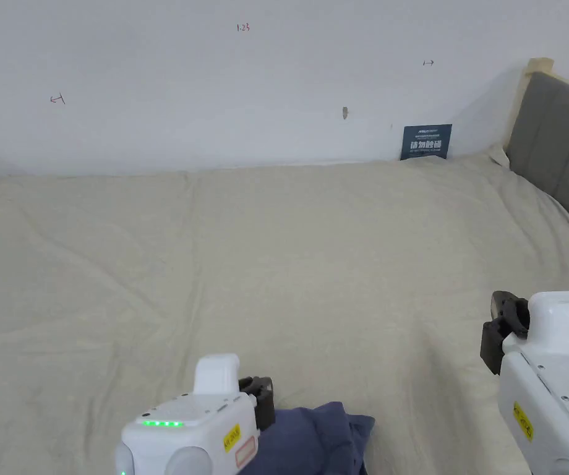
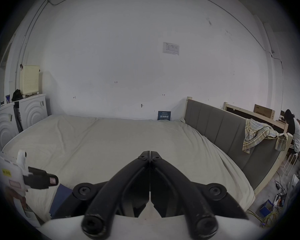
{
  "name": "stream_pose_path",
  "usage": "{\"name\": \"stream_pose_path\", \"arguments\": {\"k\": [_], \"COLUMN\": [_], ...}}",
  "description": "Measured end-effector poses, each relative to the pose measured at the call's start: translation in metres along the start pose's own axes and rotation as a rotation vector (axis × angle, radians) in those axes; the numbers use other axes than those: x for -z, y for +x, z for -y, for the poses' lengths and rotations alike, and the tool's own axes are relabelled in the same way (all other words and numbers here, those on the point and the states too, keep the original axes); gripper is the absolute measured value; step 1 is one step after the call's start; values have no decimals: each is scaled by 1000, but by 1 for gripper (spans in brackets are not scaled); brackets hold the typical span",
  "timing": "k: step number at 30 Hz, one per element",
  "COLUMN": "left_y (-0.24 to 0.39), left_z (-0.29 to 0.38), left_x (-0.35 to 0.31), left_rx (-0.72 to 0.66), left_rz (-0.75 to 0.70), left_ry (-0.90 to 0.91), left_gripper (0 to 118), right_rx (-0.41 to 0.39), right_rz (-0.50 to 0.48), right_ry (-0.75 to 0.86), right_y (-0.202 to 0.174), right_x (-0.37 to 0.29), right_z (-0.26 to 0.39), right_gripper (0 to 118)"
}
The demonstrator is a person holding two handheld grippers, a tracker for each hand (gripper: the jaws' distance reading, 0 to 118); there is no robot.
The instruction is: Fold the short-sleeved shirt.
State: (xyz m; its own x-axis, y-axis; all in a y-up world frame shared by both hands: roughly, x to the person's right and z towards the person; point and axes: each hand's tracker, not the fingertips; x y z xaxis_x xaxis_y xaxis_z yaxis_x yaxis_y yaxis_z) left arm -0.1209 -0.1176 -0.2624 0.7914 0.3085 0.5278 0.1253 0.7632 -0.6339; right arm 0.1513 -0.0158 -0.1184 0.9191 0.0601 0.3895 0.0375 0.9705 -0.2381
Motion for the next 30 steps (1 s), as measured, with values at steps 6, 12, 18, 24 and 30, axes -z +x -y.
{"name": "stream_pose_path", "arguments": {"k": [6,12,18,24,30], "left_y": [34,66,92,95,86], "left_z": [48,73,103,108,69], "left_x": [36,80,125,113,65], "left_rx": [126,129,155,240,249], "left_rz": [-47,-29,-72,-87,-24], "left_ry": [-103,-178,-268,-201,-45], "left_gripper": [0,0,0,0,0], "right_rx": [4,5,21,34,35], "right_rz": [1,16,35,47,32], "right_ry": [-7,-25,-63,-86,-52], "right_y": [5,18,33,38,29], "right_x": [1,9,19,17,4], "right_z": [4,12,27,33,22], "right_gripper": [0,0,0,0,0]}}
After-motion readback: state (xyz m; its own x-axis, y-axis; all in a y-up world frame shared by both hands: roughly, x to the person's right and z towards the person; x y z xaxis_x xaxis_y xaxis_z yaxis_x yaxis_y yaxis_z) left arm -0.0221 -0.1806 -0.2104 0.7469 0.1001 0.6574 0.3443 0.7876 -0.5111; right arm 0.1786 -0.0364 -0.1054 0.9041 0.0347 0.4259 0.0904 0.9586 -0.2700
